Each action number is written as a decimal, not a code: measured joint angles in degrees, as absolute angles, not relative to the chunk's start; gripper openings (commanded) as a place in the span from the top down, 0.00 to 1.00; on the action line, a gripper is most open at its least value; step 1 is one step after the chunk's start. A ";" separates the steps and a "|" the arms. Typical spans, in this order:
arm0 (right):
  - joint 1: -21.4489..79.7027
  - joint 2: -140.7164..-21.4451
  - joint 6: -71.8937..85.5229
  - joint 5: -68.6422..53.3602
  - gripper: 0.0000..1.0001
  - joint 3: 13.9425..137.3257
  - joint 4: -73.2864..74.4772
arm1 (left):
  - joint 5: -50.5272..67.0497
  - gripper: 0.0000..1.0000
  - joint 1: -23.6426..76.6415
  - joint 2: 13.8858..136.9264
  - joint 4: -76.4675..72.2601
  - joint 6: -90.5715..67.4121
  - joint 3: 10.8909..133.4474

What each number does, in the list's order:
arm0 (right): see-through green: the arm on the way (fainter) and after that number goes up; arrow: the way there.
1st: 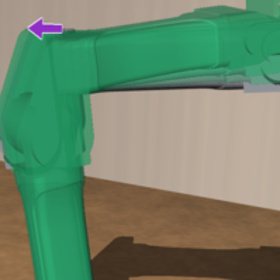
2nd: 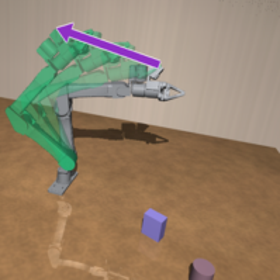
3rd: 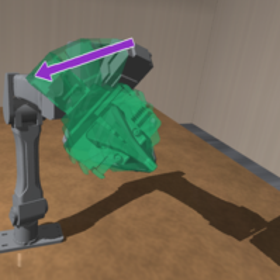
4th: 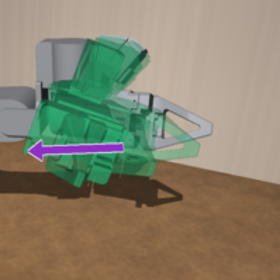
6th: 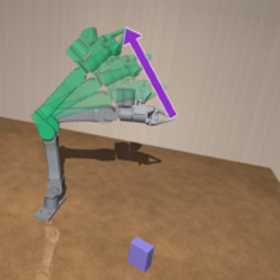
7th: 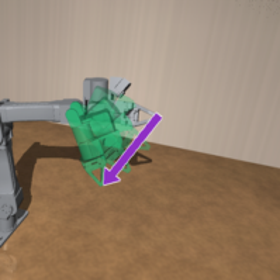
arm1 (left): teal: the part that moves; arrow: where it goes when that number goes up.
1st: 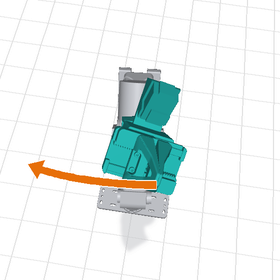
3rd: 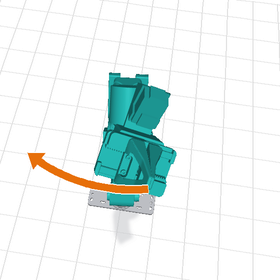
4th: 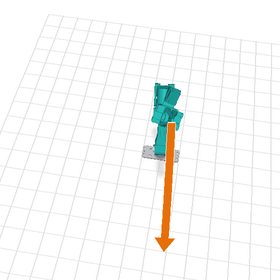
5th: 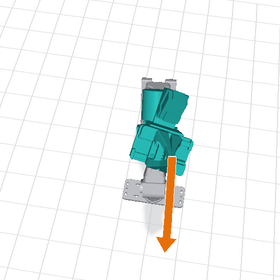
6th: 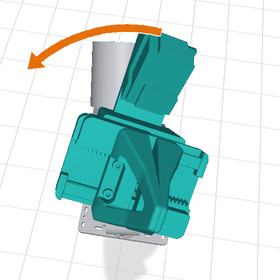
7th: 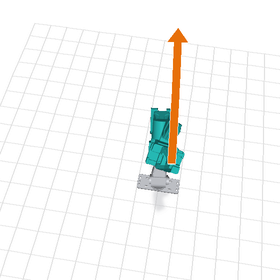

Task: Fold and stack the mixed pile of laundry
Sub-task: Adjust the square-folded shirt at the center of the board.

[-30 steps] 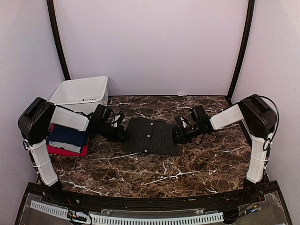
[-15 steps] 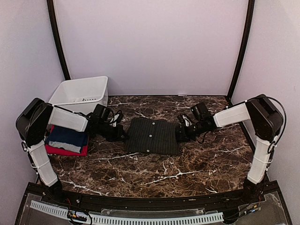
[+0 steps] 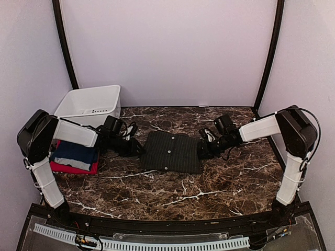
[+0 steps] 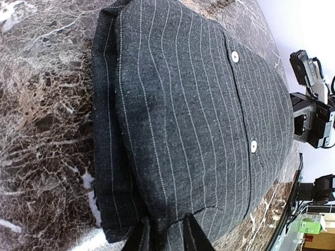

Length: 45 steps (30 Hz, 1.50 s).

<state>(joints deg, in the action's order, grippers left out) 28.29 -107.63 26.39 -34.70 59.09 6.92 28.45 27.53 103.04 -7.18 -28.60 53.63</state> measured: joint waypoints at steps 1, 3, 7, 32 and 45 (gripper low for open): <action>28.27 -107.63 26.39 -34.72 1.00 59.09 6.90 | 28.60 0.79 27.53 103.07 -7.40 -28.80 53.65; 28.18 -107.63 26.39 -34.83 1.00 58.96 6.87 | 29.04 0.79 27.53 103.31 -7.70 -28.97 53.78; 28.08 -107.66 26.41 -34.96 1.00 58.65 6.74 | 30.26 0.79 27.53 105.08 -8.21 -28.97 55.09; 25.71 -106.50 24.51 -35.38 1.00 55.79 7.35 | 26.98 1.00 27.14 103.26 -8.45 -29.30 55.24; 24.49 -103.68 23.62 -36.34 1.00 54.52 8.19 | 26.92 1.00 27.14 103.26 -7.92 -29.12 55.24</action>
